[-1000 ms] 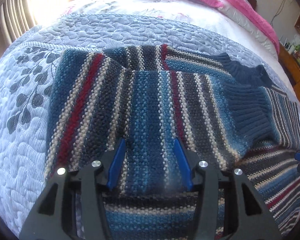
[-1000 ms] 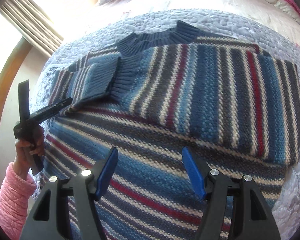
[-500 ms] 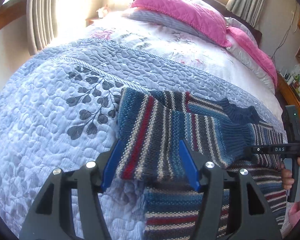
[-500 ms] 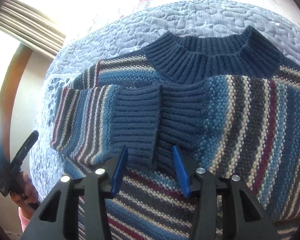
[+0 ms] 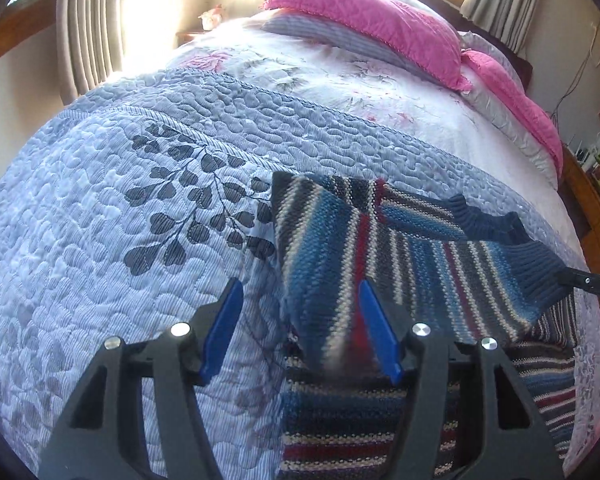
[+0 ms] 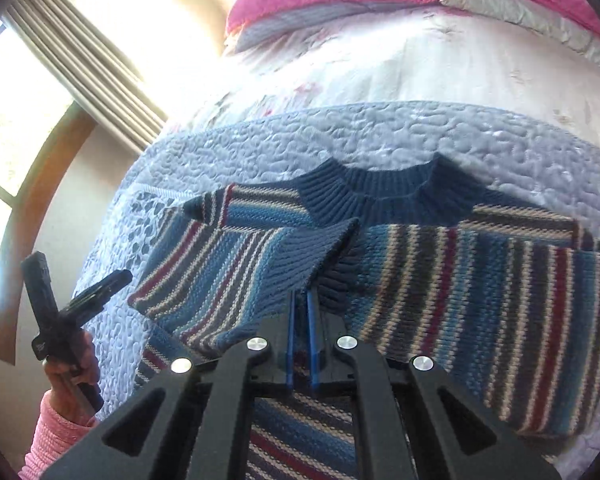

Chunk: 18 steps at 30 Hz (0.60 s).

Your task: Fold small clothes

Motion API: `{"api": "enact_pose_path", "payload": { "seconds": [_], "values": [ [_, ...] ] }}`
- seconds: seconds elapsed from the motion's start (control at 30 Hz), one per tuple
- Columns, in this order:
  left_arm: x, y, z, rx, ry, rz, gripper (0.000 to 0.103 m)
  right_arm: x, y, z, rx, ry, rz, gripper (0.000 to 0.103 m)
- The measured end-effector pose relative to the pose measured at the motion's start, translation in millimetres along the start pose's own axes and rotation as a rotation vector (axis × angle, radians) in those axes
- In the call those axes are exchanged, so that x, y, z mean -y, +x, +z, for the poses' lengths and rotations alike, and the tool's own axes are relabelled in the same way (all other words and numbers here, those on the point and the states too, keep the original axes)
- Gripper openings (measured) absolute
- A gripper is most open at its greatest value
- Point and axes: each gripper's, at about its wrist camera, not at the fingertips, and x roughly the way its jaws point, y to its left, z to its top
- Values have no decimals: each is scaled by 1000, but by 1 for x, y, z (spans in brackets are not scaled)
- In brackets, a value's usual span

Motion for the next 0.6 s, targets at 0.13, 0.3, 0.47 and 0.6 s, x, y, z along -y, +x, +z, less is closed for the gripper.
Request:
{"api": "enact_pose_path", "payload": {
  "seconds": [0.13, 0.3, 0.47, 0.6],
  "values": [
    [17, 17, -4, -30, 35, 23, 60, 35, -21, -6, 44, 39, -101, 5],
    [36, 62, -14, -149, 111, 121, 60, 79, 4, -21, -25, 102, -211, 5],
    [36, 76, -15, -177, 117, 152, 63, 93, 9, -34, -13, 114, -235, 2],
    [34, 64, -10, -141, 105, 119, 65, 98, -24, -35, 75, 159, -165, 0]
  ]
}}
